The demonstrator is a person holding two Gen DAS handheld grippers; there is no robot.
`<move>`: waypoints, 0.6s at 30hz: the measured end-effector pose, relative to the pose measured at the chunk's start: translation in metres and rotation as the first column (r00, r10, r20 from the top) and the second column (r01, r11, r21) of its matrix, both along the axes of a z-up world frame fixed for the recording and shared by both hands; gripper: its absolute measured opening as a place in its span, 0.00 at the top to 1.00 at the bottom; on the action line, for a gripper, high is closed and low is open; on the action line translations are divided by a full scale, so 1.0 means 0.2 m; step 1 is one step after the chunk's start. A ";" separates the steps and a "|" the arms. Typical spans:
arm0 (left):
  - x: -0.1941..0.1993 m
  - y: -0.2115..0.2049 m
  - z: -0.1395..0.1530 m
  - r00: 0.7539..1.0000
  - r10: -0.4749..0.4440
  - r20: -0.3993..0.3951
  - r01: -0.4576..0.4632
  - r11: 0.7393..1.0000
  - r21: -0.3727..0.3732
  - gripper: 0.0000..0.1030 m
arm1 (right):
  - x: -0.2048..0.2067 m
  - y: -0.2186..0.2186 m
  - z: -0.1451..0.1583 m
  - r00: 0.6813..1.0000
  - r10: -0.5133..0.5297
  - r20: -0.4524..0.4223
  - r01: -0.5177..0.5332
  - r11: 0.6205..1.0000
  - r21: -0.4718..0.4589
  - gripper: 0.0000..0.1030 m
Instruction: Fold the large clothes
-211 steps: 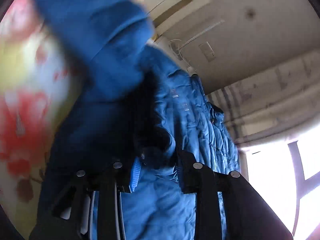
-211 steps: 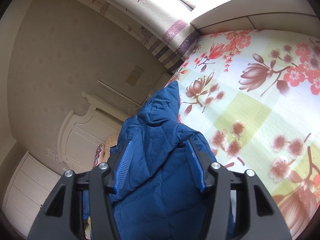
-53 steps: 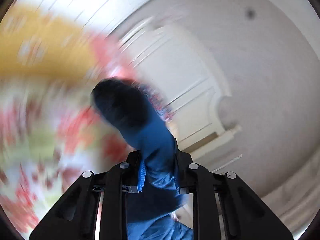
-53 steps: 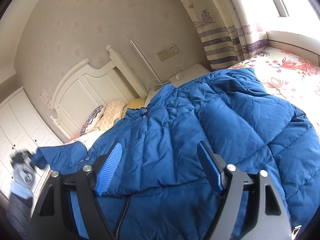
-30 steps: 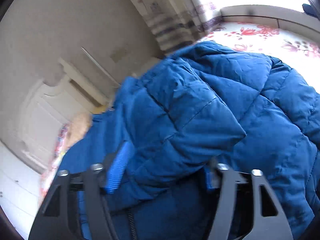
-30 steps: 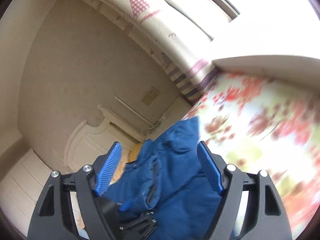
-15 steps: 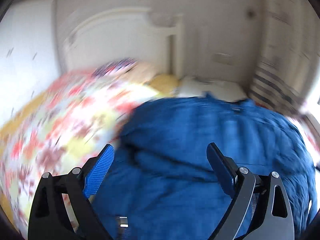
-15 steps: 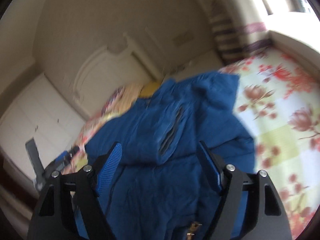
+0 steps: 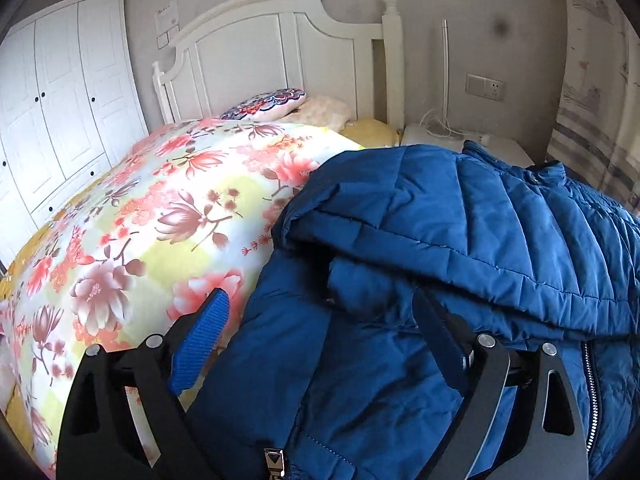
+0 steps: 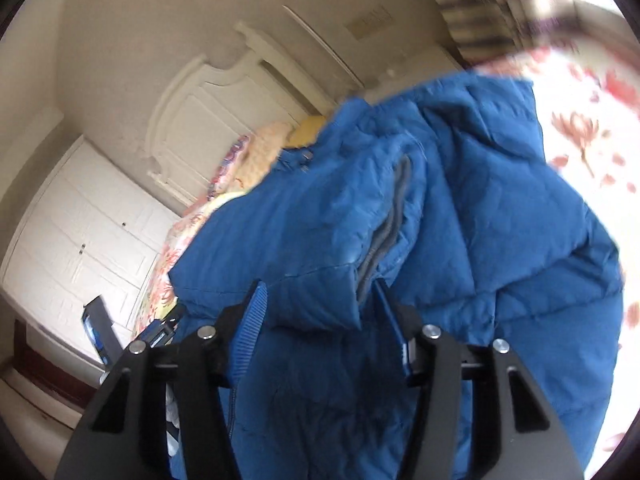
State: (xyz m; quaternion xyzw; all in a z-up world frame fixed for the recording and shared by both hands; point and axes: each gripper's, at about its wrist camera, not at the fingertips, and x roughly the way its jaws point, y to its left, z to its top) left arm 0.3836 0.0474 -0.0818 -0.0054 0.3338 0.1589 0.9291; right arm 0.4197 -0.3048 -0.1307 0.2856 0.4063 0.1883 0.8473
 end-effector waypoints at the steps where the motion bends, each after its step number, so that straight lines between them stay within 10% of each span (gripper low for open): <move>1: 0.00 0.02 0.00 1.000 0.007 0.006 -0.007 1.000 -0.013 0.14 | 0.00 0.00 -0.01 1.000 -0.004 -0.005 0.004 1.000 -0.005 0.48; 8: -0.01 0.07 0.01 0.999 0.040 0.011 -0.039 0.997 -0.065 0.14 | -0.02 -0.03 0.12 0.988 -0.046 0.147 0.036 0.997 0.070 0.54; 13: 0.01 0.06 0.00 0.999 0.039 0.005 -0.039 0.998 -0.058 0.14 | 0.10 0.01 0.01 1.000 -0.005 0.016 0.005 1.000 -0.016 0.54; 18: 0.00 0.06 0.00 0.998 0.054 0.010 -0.054 0.996 -0.067 0.14 | 0.09 0.04 0.16 0.987 0.037 0.158 -0.025 0.997 -0.072 0.80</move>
